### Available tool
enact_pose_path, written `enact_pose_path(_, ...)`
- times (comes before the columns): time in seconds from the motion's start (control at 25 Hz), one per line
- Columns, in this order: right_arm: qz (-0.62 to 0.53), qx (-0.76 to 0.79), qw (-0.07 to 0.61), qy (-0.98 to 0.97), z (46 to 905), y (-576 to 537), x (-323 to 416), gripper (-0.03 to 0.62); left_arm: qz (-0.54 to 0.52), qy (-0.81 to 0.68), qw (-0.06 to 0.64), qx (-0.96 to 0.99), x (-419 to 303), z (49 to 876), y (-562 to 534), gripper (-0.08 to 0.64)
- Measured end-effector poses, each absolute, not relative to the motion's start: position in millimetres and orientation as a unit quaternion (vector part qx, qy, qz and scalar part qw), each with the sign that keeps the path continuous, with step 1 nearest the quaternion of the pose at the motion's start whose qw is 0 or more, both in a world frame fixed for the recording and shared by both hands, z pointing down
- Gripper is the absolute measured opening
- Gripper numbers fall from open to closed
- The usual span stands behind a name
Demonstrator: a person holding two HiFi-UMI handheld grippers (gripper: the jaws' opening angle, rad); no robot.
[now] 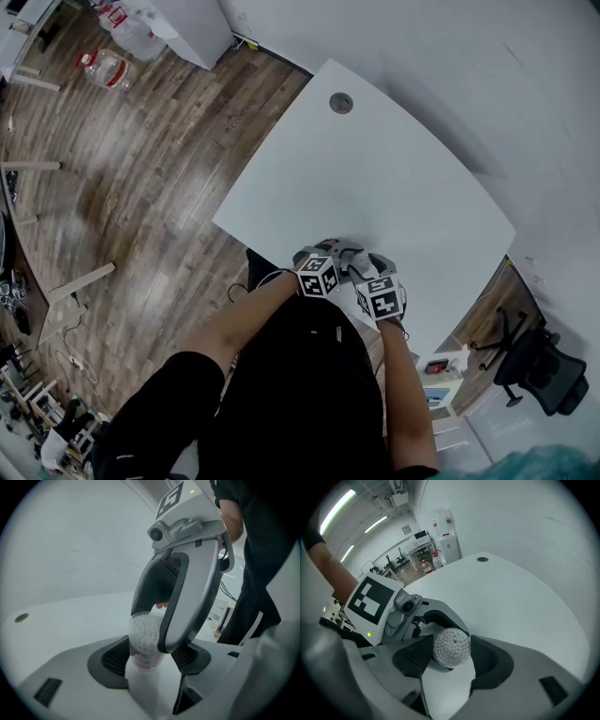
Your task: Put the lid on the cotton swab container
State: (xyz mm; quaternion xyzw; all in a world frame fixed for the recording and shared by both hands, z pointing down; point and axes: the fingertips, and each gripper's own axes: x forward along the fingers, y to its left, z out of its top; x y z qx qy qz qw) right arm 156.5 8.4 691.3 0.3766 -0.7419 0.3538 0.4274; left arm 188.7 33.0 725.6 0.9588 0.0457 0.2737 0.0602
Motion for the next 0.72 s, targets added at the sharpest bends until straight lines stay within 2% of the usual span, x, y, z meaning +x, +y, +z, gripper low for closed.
enact_pose_path(0.24, 0.421, 0.392, 0.371, -0.729, 688.5, 11.4, 158.2, 0.250, 0.279, 0.067, 0.040, 0.957, 186.0, 725.8, 39.2, 0.275)
enact_pose_path(0.72, 0.414, 0.408, 0.358, -0.731, 675.1, 9.9, 164.8, 0.250, 0.283, 0.065, 0.044, 0.956, 187.8, 724.9, 38.4, 0.275)
